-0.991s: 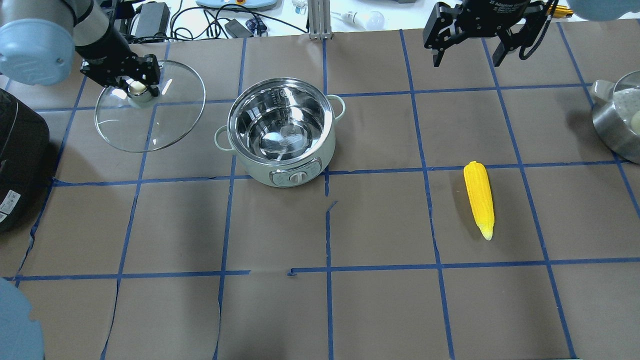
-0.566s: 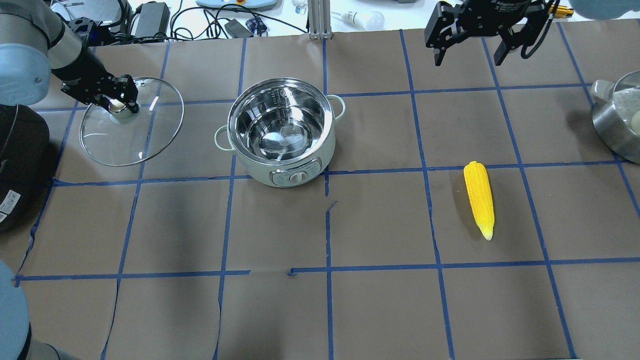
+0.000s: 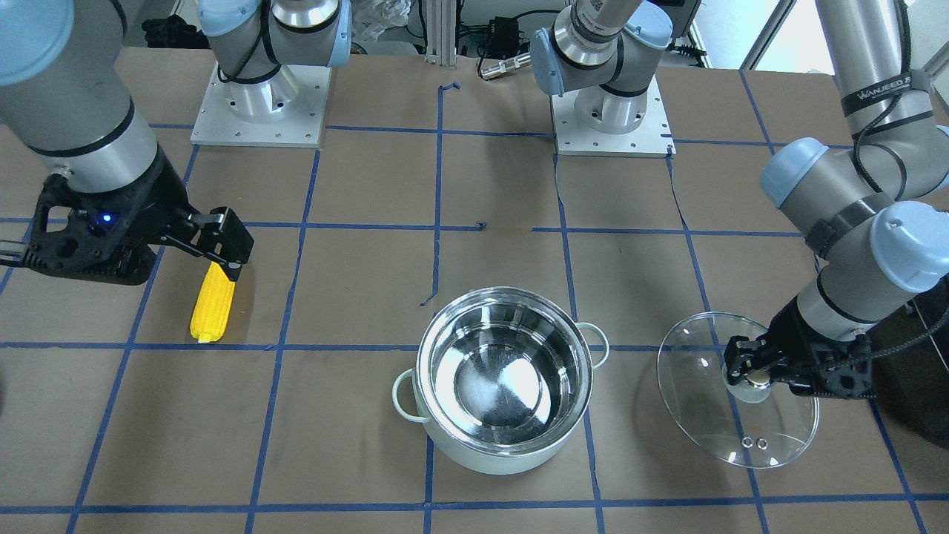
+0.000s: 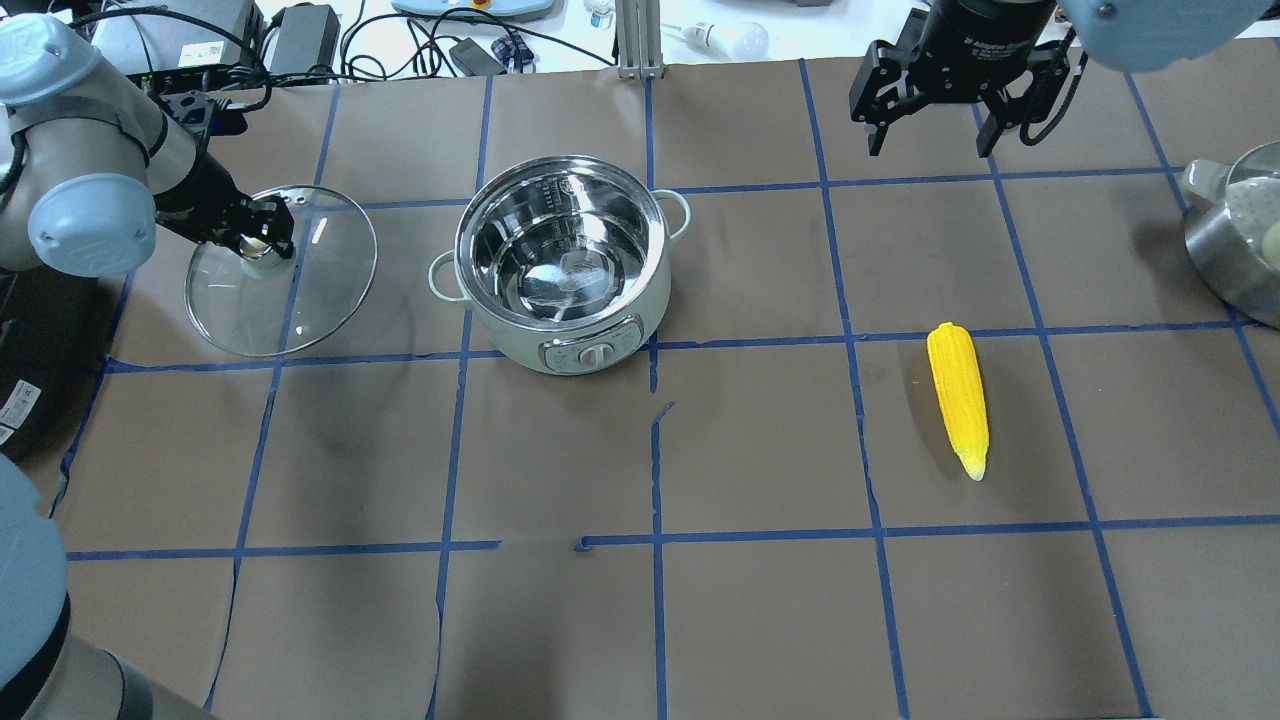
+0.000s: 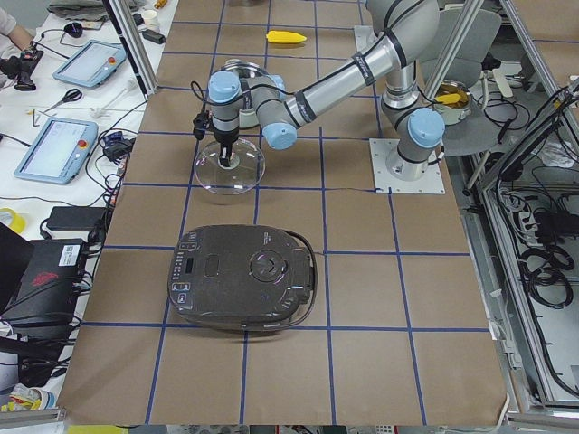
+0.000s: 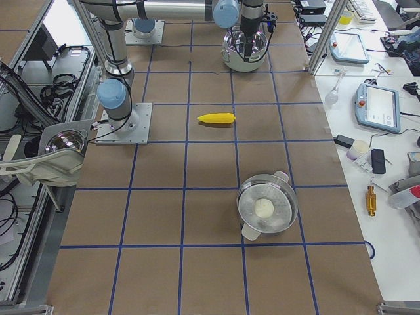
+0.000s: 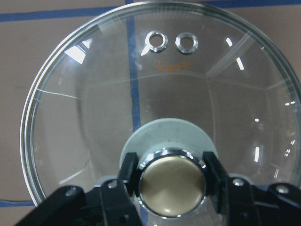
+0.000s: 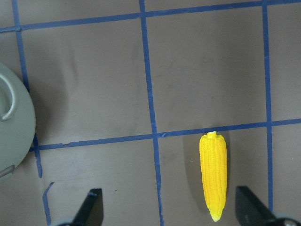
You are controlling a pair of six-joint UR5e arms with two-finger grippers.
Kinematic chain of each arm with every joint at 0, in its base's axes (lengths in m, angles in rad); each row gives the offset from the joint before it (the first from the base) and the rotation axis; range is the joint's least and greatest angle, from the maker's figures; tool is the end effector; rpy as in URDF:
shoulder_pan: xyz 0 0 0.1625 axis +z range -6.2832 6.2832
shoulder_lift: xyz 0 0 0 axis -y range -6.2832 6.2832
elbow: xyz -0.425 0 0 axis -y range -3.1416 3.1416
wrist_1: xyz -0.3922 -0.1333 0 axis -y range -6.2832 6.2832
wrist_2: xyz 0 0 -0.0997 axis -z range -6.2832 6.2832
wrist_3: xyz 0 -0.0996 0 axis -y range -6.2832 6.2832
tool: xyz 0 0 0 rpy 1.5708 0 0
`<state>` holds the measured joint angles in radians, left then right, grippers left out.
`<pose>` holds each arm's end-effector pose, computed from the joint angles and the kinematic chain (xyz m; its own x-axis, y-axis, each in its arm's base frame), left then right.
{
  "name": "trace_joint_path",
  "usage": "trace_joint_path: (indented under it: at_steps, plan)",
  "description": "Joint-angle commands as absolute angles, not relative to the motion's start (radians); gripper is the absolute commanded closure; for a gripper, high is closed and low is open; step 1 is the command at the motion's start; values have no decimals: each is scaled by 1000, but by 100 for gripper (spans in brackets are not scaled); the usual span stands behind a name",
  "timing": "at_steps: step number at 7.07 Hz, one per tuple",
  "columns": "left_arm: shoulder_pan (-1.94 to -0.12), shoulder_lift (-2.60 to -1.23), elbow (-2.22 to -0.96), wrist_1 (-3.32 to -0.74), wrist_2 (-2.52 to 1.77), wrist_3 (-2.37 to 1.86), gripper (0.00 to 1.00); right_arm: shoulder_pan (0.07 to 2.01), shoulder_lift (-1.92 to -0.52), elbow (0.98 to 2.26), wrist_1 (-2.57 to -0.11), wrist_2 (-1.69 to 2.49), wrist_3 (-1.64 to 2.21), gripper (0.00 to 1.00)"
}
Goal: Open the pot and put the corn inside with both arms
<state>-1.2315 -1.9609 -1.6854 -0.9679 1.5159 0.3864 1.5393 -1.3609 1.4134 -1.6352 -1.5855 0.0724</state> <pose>0.0735 -0.6251 0.2767 -0.9986 0.0505 0.0136 0.0487 0.9926 -0.1114 0.1135 -0.5850 0.4592 -0.9945 0.1039 0.0138 0.1037 0.9945 -0.0129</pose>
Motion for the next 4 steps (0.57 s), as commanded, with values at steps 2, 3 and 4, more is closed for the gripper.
trace_joint_path:
  at_steps: [2, 3, 4]
  plan:
    - [-1264, -1983, -1693, -939, 1517, 379, 77, 1435, -1327, 1607, -1876, -1589, -56, 0]
    - [-1241, -1976, -1695, -939, 1532, 385, 77, 1407, -1328, 1718, -2017, -1586, -83, 1]
    - [-1194, -1970, -1712, -949, 1525, 387, 77, 1401, -1319, 1808, -2127, -1589, -112, 1]
